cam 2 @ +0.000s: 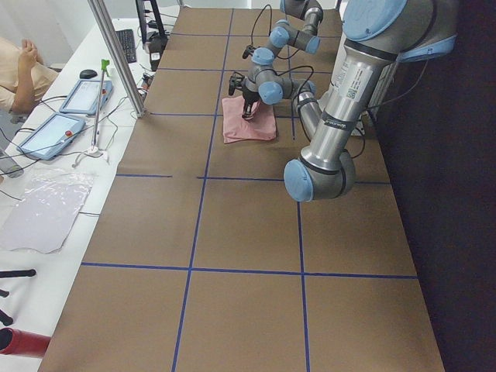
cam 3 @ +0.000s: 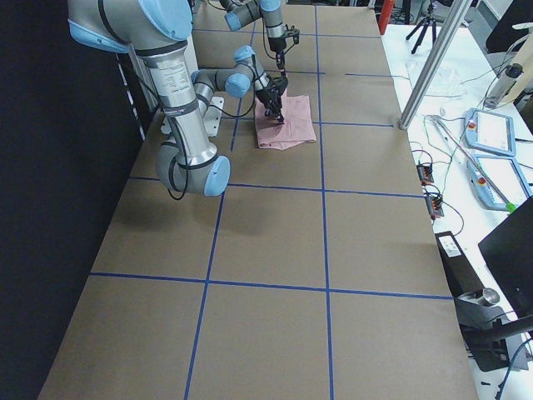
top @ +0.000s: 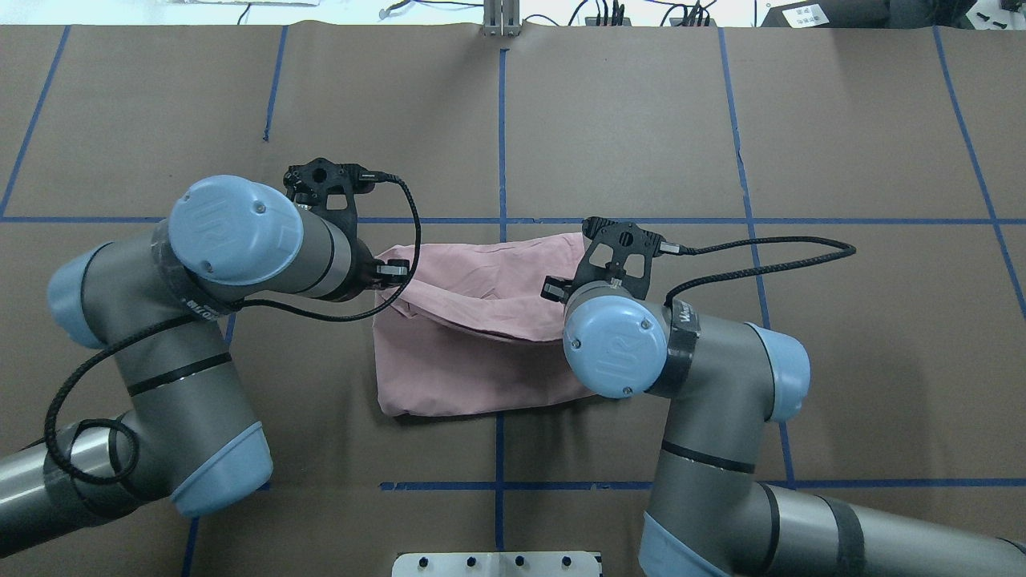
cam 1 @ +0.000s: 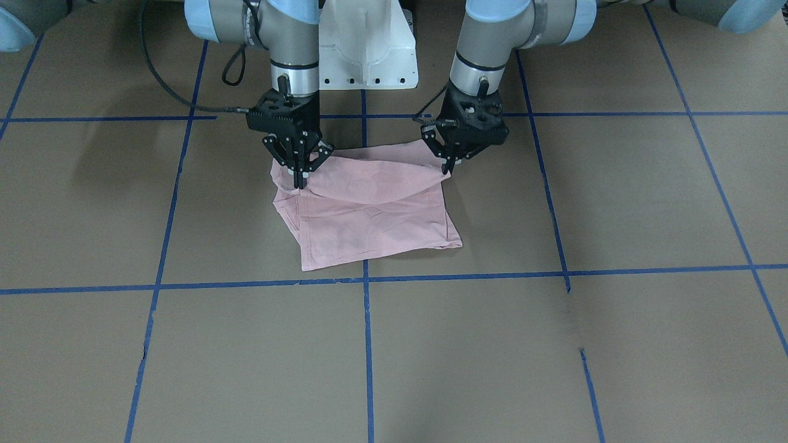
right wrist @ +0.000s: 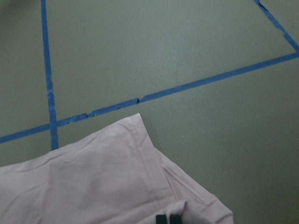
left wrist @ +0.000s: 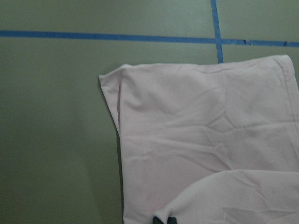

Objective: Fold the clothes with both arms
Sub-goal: 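Release the shirt and raise both grippers away from it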

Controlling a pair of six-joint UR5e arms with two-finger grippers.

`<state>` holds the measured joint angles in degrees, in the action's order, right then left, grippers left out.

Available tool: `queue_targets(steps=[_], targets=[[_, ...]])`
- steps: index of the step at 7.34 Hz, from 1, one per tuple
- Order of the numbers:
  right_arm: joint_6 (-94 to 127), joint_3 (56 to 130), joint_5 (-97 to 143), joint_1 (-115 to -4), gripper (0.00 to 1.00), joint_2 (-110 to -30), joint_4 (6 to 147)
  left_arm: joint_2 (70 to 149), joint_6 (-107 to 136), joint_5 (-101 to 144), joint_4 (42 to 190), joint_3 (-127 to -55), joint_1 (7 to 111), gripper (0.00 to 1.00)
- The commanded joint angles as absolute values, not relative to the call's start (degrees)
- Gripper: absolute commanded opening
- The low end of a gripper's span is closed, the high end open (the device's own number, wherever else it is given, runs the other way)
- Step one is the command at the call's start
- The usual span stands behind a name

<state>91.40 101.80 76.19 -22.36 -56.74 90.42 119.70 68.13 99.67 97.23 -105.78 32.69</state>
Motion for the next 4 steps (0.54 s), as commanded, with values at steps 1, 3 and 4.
queue_targets(steps=[1, 3, 4], targets=[[85.20, 84.37, 83.10, -29.67, 0.60, -49.16, 82.04, 121.81, 64.34, 99.67, 108.93, -90.86, 37.60, 0.17], [75.98, 79.45, 92.64, -36.26, 1.00, -47.90, 78.67, 121.82, 54.10, 99.93, 114.16, -86.66, 41.64, 1.00], [72.63, 79.89, 97.51, -37.60, 1.00, -47.99, 78.58, 121.73, 52.31, 102.80, 114.43, -86.66, 42.27, 1.00]])
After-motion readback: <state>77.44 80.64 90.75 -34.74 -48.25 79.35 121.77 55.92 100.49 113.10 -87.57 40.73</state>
